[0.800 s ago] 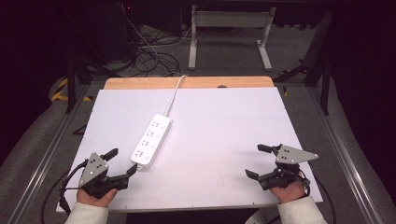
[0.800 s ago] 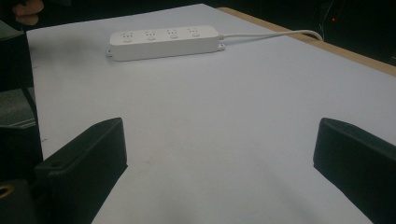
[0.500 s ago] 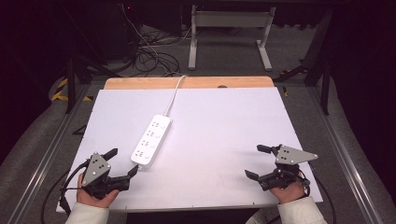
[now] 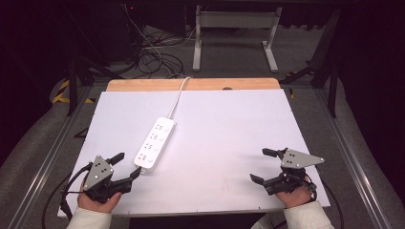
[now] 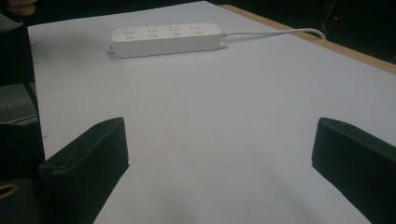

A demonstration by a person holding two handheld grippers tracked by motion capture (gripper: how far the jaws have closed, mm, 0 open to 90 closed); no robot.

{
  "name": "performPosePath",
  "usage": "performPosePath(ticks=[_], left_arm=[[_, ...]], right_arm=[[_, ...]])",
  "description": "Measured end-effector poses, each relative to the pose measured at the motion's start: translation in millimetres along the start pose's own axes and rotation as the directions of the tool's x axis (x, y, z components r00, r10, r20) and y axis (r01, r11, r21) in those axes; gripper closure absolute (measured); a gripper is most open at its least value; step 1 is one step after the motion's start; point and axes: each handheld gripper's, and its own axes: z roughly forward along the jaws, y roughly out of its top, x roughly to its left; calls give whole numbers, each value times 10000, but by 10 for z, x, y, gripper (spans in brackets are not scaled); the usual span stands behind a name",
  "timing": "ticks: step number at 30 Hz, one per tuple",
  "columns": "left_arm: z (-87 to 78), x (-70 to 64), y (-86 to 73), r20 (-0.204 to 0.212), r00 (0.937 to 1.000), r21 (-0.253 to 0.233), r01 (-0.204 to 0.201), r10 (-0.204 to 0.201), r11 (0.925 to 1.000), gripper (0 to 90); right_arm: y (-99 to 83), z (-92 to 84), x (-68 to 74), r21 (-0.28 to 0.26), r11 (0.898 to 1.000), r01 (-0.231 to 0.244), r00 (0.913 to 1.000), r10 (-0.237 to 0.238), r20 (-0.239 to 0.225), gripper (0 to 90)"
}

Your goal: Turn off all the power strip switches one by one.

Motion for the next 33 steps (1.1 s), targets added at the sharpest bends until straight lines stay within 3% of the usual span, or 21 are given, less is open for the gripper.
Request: performPosePath(ticks=[5, 10, 23, 33], left_arm=[[22, 23, 64, 13, 9993, 104, 364, -364, 9993, 357], [78, 66, 137, -58, 9995, 389, 318, -316, 9987, 445], [271, 162, 259, 236, 9986, 618, 455, -470, 9971, 490], [420, 203, 335, 165, 9994, 777, 295, -309, 9965, 489]], right_arm=[[1, 11, 6, 53, 10000, 17, 10000, -17, -2, 44], [2, 28, 12, 71, 10000, 39, 10000, -39, -44, 44], [-1, 49, 16, 188, 9998, 39, 10000, -37, -78, 44], [-5, 58, 15, 244, 9997, 52, 9999, -49, -132, 44]])
